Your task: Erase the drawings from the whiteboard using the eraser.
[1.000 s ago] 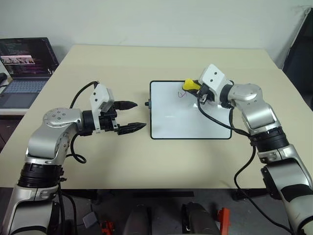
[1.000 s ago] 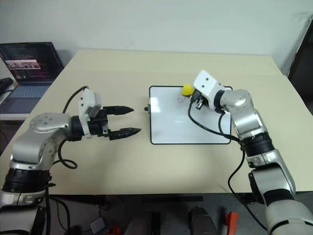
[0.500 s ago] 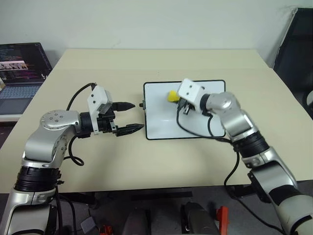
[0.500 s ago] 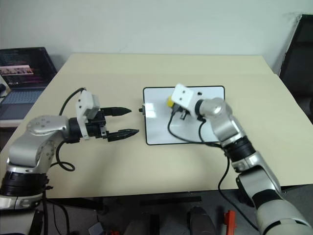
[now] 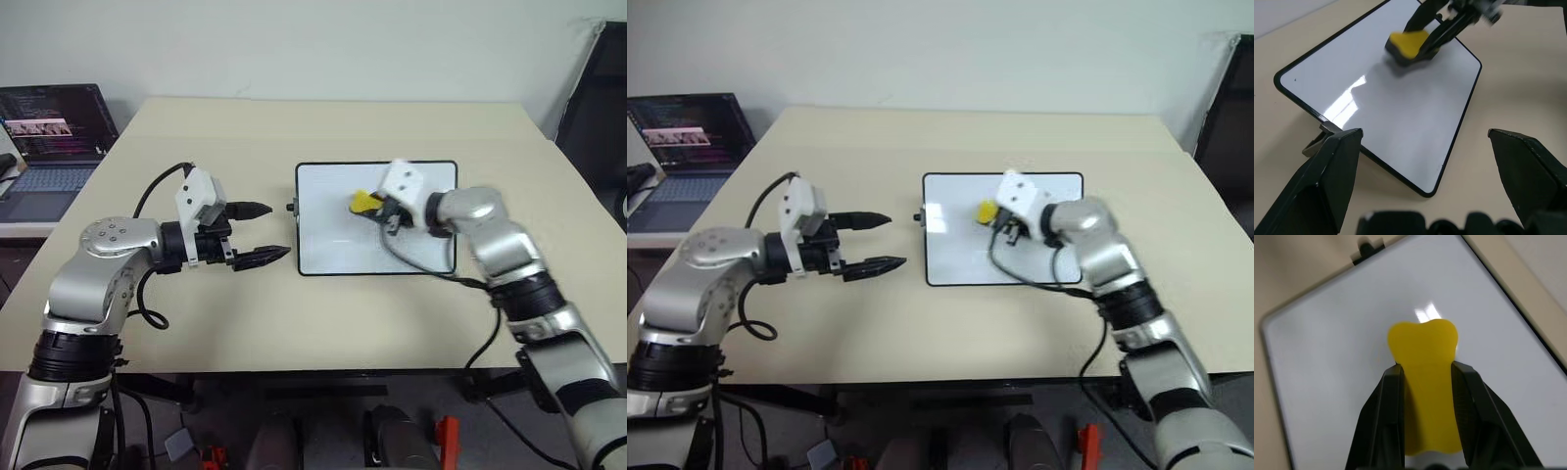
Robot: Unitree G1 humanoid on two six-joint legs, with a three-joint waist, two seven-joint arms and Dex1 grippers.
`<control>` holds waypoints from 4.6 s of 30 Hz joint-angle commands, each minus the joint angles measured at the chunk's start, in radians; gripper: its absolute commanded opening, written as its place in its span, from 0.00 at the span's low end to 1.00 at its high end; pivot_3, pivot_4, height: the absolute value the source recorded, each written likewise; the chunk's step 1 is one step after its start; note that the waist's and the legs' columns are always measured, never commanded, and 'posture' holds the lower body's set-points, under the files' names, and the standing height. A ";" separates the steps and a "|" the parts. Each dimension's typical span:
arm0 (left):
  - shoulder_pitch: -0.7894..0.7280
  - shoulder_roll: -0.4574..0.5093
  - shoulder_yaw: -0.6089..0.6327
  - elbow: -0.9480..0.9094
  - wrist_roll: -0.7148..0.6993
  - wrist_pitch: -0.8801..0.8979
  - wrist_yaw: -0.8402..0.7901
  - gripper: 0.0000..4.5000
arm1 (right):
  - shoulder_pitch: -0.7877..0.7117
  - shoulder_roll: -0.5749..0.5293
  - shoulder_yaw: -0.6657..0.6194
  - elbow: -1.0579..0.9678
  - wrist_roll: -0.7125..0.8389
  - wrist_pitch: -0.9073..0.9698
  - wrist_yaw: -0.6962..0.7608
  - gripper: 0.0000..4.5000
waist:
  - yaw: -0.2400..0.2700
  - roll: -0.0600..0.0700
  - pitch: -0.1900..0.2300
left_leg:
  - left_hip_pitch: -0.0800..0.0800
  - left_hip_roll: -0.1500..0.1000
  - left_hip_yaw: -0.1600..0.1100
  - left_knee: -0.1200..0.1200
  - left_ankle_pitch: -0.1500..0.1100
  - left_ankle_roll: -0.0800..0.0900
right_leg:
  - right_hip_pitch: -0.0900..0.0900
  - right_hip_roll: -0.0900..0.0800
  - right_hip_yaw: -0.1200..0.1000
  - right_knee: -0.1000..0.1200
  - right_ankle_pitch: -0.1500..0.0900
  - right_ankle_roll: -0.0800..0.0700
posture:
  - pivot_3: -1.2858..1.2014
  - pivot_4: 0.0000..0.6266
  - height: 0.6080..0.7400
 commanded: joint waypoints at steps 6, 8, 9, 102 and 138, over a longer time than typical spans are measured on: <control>-0.066 0.053 0.025 0.018 0.001 -0.030 -0.057 1.00 | 0.199 -0.483 -0.431 -0.318 0.318 0.209 0.267 0.22 | 0.013 0.001 0.001 | -0.002 0.000 0.000 -0.002 -0.005 0.001 | 0.001 -0.001 -0.002 -0.007 -0.004 0.000 | 0.52 0.24 1.00; -0.072 0.056 0.020 0.039 0.010 -0.040 -0.070 1.00 | 0.283 -0.550 -0.467 -0.302 0.302 0.190 0.270 0.22 | 0.006 0.001 0.001 | -0.001 0.001 0.000 -0.003 -0.006 0.003 | 0.002 0.000 -0.002 -0.010 -0.004 0.000 | 0.52 0.24 1.00; -0.075 0.057 0.016 0.050 0.015 -0.045 -0.075 1.00 | 0.321 -0.573 -0.478 -0.292 0.293 0.174 0.269 0.22 | 0.002 0.001 0.001 | -0.001 0.001 0.001 -0.002 -0.006 0.003 | 0.003 0.000 -0.002 -0.011 -0.004 0.000 | 0.52 0.24 1.00; -0.074 0.004 -0.021 0.098 0.074 -0.065 -0.081 1.00 | 0.119 0.081 -0.085 0.162 -0.151 0.114 -0.660 0.22 | -0.039 -0.006 -0.004 | 0.012 0.000 0.003 0.000 -0.001 0.004 | 0.007 0.002 0.006 0.004 -0.003 0.004 | 0.52 0.24 1.00; -0.142 -0.049 -0.033 0.118 0.057 -0.071 -0.106 1.00 | 0.200 0.064 -0.276 -0.156 0.157 0.174 -0.401 0.22 | -0.031 -0.010 -0.006 | 0.009 0.001 0.003 -0.001 0.000 0.004 | 0.006 0.002 0.006 0.001 -0.003 0.004 | 0.52 0.24 1.00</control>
